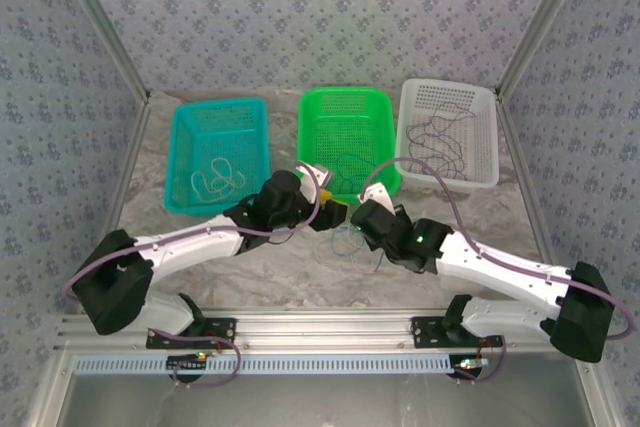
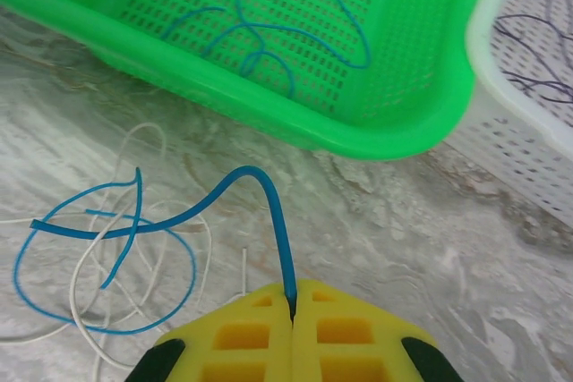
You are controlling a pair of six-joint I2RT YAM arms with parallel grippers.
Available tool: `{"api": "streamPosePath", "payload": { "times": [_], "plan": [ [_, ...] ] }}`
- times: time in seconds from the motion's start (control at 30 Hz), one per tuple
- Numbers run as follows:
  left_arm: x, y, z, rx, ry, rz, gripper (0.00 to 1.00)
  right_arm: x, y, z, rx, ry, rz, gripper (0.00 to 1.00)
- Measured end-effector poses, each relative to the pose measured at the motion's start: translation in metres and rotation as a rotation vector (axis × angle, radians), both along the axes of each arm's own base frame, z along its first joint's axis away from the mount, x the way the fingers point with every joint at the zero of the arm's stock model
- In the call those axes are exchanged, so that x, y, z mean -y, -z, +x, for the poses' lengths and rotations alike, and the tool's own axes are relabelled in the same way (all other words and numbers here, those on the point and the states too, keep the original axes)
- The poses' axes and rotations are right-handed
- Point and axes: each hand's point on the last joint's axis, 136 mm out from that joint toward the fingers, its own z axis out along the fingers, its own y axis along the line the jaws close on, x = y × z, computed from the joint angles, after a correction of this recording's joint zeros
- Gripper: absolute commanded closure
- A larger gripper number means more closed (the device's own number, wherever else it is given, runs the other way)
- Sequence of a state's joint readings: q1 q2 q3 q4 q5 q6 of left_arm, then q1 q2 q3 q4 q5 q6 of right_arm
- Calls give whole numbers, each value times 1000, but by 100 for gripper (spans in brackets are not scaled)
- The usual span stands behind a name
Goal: Untangle the cables
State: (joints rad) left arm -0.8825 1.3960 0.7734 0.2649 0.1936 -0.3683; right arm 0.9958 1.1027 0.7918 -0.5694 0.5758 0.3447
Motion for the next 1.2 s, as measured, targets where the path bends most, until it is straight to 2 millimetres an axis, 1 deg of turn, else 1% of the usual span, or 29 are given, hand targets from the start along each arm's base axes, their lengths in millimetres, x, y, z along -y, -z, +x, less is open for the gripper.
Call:
{"api": "streamPosePath", "payload": {
  "times": [0.1,0.2,0.33,0.43,0.57,0.67,0.73,0.83,0.9,1.03,1.2],
  "plan": [
    [17,9,-12,-10,77,13,38,-4,0,-4,-4,-34,26,100],
    [32,22,-18,-32,125,31,40,-3,-1,-6,-1,-46,51,100],
    [37,37,-20,-57,145,54,40,2,-7,-8,15,-40,86,100],
    [40,40,-22,-52,154,63,42,5,-15,-9,34,-39,128,100],
    [52,35,-26,-20,180,74,57,5,-23,-10,45,-45,179,100],
    [59,34,-26,-8,182,86,72,8,-29,-10,55,-43,210,100],
    [57,39,-24,-11,171,105,80,13,-35,-11,66,-35,228,100],
    [52,46,-22,-15,147,137,86,25,-44,-14,84,-18,249,100],
    [48,51,-20,-24,131,164,87,36,-48,-16,92,0,251,100],
    [42,59,-19,-34,106,194,88,52,-48,-18,77,34,205,100],
    [34,70,-19,-47,82,226,86,63,-40,-20,52,53,146,100]
  ]
}}
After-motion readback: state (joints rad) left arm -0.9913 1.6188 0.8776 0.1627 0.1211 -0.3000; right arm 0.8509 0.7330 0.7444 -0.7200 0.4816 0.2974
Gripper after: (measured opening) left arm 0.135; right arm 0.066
